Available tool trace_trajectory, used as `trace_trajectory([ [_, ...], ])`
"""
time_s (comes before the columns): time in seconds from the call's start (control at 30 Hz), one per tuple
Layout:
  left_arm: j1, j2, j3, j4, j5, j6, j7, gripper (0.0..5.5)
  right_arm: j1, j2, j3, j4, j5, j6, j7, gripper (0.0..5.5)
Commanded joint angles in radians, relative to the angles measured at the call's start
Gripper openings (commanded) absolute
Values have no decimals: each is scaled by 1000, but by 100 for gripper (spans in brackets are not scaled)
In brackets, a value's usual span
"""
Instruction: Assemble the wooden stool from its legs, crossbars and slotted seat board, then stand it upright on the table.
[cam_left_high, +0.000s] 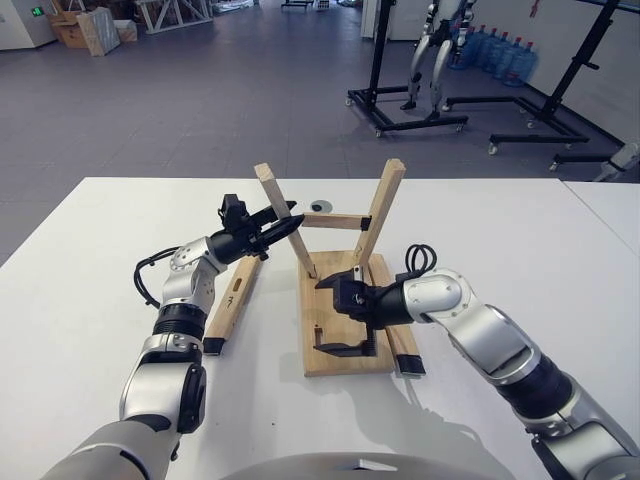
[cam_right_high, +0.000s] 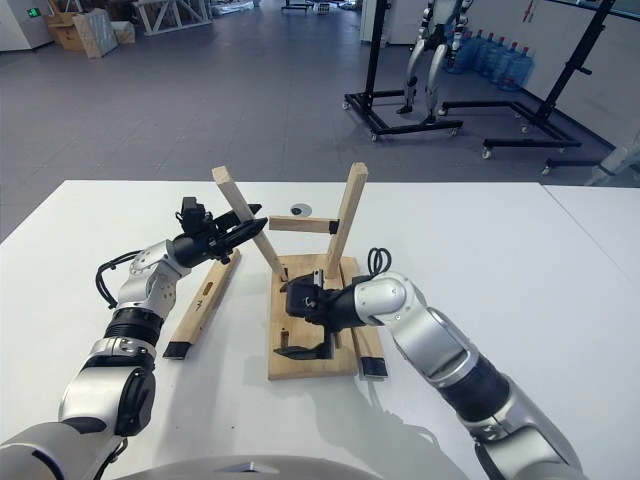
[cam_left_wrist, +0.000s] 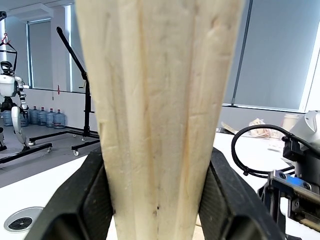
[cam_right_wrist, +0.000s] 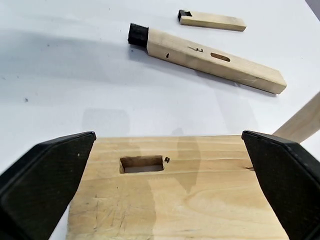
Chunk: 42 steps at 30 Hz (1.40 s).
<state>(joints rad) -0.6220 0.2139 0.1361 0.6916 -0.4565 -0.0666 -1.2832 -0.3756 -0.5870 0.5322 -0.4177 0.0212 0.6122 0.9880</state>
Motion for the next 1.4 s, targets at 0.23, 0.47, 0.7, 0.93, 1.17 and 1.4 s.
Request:
trace_trajectory([
  [0.23, -14, 3, -18, 2, 24, -31, 1, 202, -31, -58, 156, 157, -221, -188, 8, 540],
  [0.47, -13, 8, -18, -3, 22, -32, 3, 202, 28, -157, 127, 124, -205, -244, 81, 540],
  [0.7, -14, 11, -15, -5, 19, -27, 4, 202, 58, -166, 92, 89, -182, -234, 107, 540],
  [0.93, 6, 9, -20, -36, 13, -7, 5, 202, -28, -91, 16, 64, -108, -140, 107, 540],
  [1.17, 16, 14, -26, -40, 19, 4, 1, 202, -75, -104, -27, 41, -80, -106, 137, 540],
  [1.4, 19, 14, 11, -95, -75, 147, -14, 202, -116, -78, -89, 75, -31, -78, 121, 540],
])
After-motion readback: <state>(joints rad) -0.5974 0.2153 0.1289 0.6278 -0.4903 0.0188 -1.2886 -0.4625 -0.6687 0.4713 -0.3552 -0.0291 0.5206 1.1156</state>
